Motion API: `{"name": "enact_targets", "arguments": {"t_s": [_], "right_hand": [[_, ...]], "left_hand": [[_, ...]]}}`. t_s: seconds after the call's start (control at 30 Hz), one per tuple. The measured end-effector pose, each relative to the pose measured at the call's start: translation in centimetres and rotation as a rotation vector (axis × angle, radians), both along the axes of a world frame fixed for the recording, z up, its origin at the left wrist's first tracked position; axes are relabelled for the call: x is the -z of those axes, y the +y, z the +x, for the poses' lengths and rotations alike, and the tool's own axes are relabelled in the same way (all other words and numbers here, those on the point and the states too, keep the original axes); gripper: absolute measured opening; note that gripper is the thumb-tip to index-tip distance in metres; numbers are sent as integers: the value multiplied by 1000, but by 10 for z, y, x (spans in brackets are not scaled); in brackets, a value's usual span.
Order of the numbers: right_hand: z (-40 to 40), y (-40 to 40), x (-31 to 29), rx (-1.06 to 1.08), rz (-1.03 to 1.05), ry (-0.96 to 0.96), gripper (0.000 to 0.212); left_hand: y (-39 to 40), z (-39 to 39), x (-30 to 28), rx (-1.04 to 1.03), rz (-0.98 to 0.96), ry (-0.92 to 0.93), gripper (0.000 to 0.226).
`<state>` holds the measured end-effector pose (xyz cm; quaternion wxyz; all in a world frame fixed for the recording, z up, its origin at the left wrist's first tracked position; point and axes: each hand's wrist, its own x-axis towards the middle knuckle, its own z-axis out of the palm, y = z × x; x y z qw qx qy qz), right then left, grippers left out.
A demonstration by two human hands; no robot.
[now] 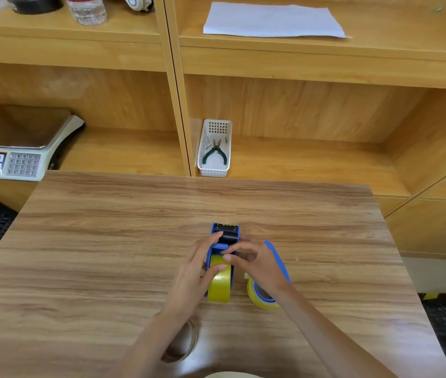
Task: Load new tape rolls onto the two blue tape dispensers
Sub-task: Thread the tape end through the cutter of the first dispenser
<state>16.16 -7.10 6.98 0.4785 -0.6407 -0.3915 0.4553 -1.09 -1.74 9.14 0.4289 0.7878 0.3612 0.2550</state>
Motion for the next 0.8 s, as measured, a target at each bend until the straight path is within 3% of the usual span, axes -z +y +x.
{"name": "enact_targets", "arguments": {"t_s": [0.5,0.8], "right_hand": [[13,0,2,-128,43,-141,11],[11,4,4,-36,11,-222,5]], "left_hand": [[-2,-1,-2,-12,-26,5,56],[-4,3,-3,-30,-37,-14,56]]}}
